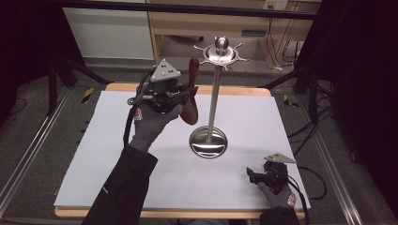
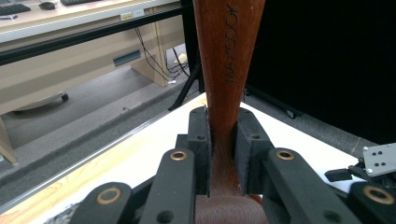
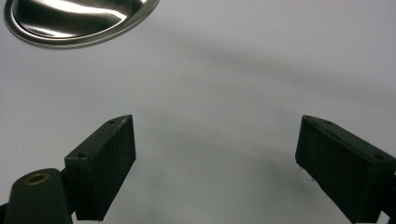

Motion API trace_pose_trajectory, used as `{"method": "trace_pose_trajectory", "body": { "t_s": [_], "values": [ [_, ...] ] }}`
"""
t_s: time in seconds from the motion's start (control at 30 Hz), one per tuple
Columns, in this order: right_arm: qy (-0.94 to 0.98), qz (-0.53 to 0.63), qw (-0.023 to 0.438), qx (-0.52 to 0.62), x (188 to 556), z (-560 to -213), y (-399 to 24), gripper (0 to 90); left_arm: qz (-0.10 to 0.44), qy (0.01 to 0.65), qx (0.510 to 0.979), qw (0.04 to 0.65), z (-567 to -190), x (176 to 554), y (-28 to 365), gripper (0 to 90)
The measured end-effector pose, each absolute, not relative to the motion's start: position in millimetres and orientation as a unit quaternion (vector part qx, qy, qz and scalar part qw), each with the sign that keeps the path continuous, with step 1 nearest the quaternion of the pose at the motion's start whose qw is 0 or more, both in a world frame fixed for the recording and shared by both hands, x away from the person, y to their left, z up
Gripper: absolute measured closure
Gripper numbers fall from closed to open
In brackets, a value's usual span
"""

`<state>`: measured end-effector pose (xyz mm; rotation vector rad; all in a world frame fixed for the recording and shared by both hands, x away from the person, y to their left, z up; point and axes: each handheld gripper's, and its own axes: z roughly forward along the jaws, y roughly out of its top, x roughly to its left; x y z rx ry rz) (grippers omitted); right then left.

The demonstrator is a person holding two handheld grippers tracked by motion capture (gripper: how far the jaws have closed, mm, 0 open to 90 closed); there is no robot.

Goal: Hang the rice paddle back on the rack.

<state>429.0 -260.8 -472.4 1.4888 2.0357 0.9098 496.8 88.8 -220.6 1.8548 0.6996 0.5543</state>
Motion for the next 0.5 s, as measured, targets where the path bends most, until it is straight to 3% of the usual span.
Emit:
{"method": "trace_pose_trajectory", "body": {
  "t_s": [0.5],
  "values": [
    [0.739, 0.33, 0.227, 0.541, 429.0, -472.6, -260.5, 12.5, 0.23, 0.293, 0.771, 0.516, -221.4, 500.6, 84.5, 77.7]
  ]
}}
